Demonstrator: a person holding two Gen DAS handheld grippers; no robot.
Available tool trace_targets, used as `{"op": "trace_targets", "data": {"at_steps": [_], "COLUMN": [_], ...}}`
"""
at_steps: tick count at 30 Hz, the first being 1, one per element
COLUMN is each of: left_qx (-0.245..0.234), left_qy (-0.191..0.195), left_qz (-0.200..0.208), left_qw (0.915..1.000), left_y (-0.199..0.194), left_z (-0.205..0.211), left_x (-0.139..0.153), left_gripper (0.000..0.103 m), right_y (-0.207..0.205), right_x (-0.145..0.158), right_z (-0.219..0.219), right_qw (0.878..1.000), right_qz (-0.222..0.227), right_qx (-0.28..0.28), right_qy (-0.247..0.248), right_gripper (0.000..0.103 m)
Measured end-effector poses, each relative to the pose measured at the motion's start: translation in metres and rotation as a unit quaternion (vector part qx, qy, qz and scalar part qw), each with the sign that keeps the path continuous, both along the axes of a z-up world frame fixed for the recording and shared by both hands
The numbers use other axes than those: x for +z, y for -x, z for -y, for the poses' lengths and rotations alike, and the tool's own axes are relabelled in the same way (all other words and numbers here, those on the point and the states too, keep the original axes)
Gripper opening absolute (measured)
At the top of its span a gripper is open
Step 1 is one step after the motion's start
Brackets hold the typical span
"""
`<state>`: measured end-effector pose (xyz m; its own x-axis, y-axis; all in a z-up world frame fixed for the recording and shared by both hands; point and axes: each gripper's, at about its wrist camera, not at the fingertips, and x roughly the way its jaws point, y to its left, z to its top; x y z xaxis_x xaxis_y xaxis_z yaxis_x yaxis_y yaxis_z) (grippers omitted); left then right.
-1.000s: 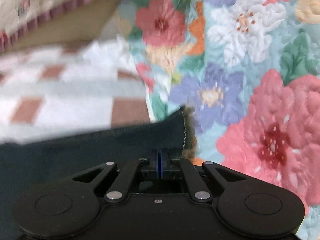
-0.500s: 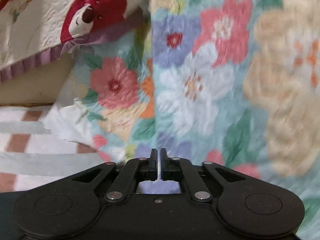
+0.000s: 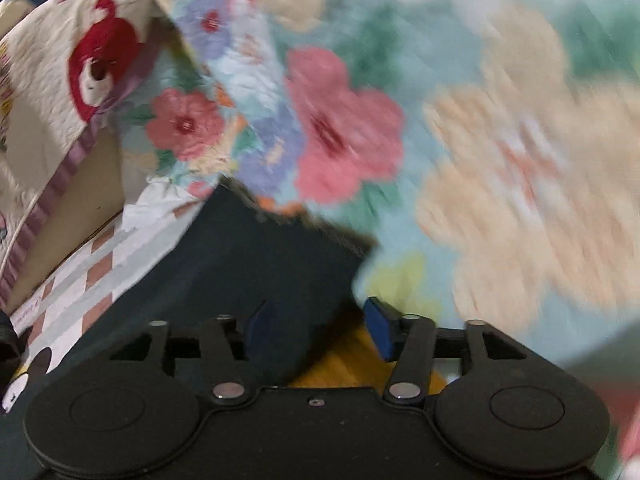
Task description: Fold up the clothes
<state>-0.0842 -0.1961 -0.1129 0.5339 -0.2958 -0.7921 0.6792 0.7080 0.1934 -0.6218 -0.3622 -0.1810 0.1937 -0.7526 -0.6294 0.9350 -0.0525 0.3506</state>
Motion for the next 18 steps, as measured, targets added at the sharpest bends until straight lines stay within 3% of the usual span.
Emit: {"op": "trace_targets", "data": {"at_steps": [3,5,6,8,10,12,13,18], "left_qx": [0.040,0.052,0.057,0.064,0.068,0.066,0.063,0.078], "left_qy": [0.029,0.034,0.033,0.021,0.006,-0.012,-0.023,-0.049], "left_qz": [-0.026,-0.035,-0.037,-0.041,-0.047,-0.054,-0.059,-0.092], "left_qw": [0.9984,0.9975,0.9972,0.9969,0.9965,0.9963,0.9960,0.9914], "left_y": [-0.010,-0.014,-0.016,-0.018,-0.018,-0.017,-0.017,-0.025], "left_z": [-0.019,-0.024,-0.025,-0.028,-0.034,-0.045,-0.052,-0.082], "left_x": [0.001,0.004,0.006,0.009,0.012,0.015,0.015,0.015], "left_gripper": [0.057,0.057,0.057,0.057,0.057,0.057,0.057,0.057], "right_y": [0.004,0.003,-0.001,-0.015,-0.028,-0.028,-0.024,-0.004], "right_x": [-0.025,-0.034,-0.033,-0.018,0.020,0.056,0.062,0.021], "right_z": [0.005,0.019,0.026,0.040,0.037,0.022,0.016,0.029], "right_qw": [0.999,0.997,0.996,0.996,0.989,0.977,0.974,0.983], "right_qz": [0.048,0.077,0.076,0.032,-0.036,-0.068,-0.092,-0.155], "right_qx": [0.003,0.022,0.035,0.071,0.086,0.086,0.077,0.043], "right_qy": [-0.014,0.010,0.022,0.054,0.117,0.181,0.190,0.088], "right_gripper": [0.064,0.064,0.047,0.006,0.005,0.002,0.002,0.003]}}
